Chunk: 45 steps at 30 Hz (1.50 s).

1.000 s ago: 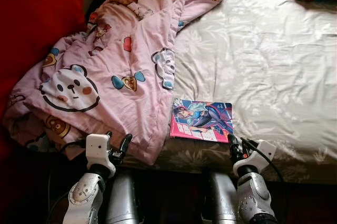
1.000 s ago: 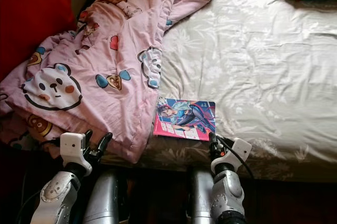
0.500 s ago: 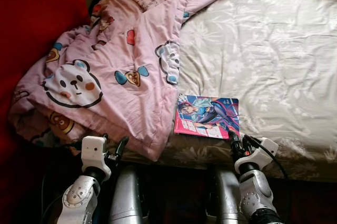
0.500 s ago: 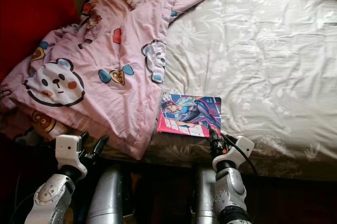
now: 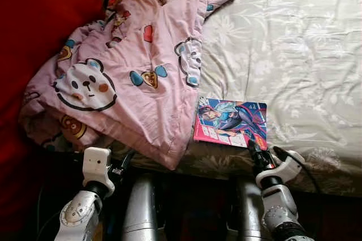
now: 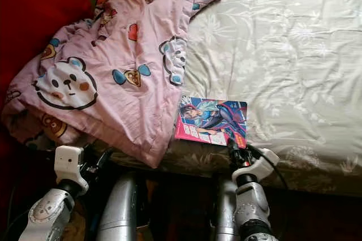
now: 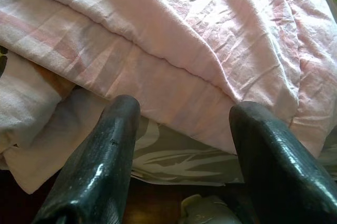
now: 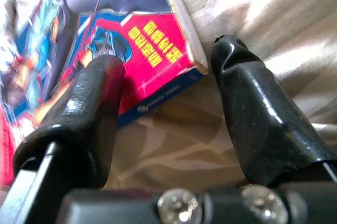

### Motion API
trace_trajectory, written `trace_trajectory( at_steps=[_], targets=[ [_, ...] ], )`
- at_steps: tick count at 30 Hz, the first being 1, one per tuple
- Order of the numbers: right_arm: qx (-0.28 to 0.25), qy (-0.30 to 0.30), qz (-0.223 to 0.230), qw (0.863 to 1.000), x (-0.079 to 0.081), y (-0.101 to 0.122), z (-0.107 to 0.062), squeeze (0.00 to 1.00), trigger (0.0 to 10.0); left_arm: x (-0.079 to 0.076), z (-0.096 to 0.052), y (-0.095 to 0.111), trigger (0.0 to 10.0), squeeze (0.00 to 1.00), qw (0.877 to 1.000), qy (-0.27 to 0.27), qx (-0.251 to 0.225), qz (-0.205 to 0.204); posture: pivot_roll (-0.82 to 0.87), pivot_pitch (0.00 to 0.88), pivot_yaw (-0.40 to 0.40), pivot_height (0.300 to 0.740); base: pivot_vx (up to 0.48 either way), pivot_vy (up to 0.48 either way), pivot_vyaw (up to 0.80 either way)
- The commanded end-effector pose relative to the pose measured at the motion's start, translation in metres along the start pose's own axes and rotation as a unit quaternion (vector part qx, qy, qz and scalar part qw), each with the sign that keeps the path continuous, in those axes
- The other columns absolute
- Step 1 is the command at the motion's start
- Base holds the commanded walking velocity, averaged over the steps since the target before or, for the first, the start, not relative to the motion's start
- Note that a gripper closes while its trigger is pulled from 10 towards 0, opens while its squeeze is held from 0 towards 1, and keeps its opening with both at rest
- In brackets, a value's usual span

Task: Clean up the room

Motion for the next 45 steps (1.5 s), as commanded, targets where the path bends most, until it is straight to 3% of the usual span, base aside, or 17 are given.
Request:
trace_trajectory(
  at_steps=[1,6,9,17,21,22,23,24,34,45],
  targets=[
    [0.017,-0.018,0.068,0.997,-0.012,-0.015,-0.01,0.0,10.0,0.003,-0.006,-0.006,10.0,0.0,1.0,0.003,0.016,0.007,0.21,0.317,0.11,0.566,0.0,0.0,0.0],
    [-0.005,0.005,0.12,0.993,-0.005,-0.005,-0.004,0.0,10.0,0.003,-0.004,-0.004,10.0,0.0,1.0,0.003,0.015,0.008,0.21,0.31,0.113,0.566,0.0,0.0,0.0],
    [-0.017,0.035,0.141,0.989,0.009,0.004,0.005,0.0,10.0,0.005,-0.004,-0.004,10.0,0.0,1.0,0.005,0.016,0.009,0.21,0.303,0.114,0.566,0.0,0.0,0.0],
    [-0.015,0.075,0.157,0.985,0.036,0.006,0.019,0.0,10.0,0.004,-0.001,-0.004,10.0,0.0,1.0,0.004,0.015,0.01,0.21,0.295,0.108,0.566,0.0,0.0,0.0],
    [-0.009,0.073,0.158,0.985,0.037,0.001,0.018,0.0,9.9,0.004,0.001,-0.003,10.0,0.0,1.0,0.005,0.013,0.009,0.21,0.292,0.104,0.566,0.0,0.0,0.0],
    [-0.008,0.072,0.159,0.985,0.036,-0.001,0.017,0.0,2.6,0.004,0.001,-0.003,10.0,0.0,1.0,0.006,0.013,0.009,0.21,0.292,0.104,0.566,0.0,0.0,0.0],
    [-0.008,0.072,0.159,0.985,0.036,-0.001,0.017,0.0,2.6,0.004,0.001,-0.003,10.0,0.0,1.0,0.006,0.013,0.009,0.21,0.292,0.104,0.566,0.0,0.0,0.0],
    [-0.006,0.067,0.161,0.985,0.033,-0.003,0.015,0.0,0.0,0.004,0.001,-0.004,10.0,0.0,1.0,0.006,0.014,0.01,0.21,0.292,0.102,0.566,0.0,0.0,0.0],
    [-0.006,0.051,0.17,0.984,0.023,-0.008,0.009,0.0,0.0,0.001,0.003,-0.005,10.0,0.0,1.0,0.004,0.016,0.014,0.2,0.29,0.099,0.566,0.0,0.0,0.0],
    [-0.034,0.066,0.193,0.978,0.033,0.005,0.017,0.0,0.0,-0.002,0.006,-0.005,10.0,0.0,1.0,-0.002,0.012,0.025,0.2,0.274,0.091,0.566,0.0,0.0,0.0]
  ],
)
Point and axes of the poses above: a point about 5 cm out from each wrist's last joint towards the gripper, its own z axis pointing out of the wrist towards the gripper, its own y axis along the axis of the wrist's last joint, x = y × z, the point moved 6 cm from there along z, pointing out of the wrist towards the gripper, and after that the axes turned 3 degrees about -z, right-handed, at the moved point
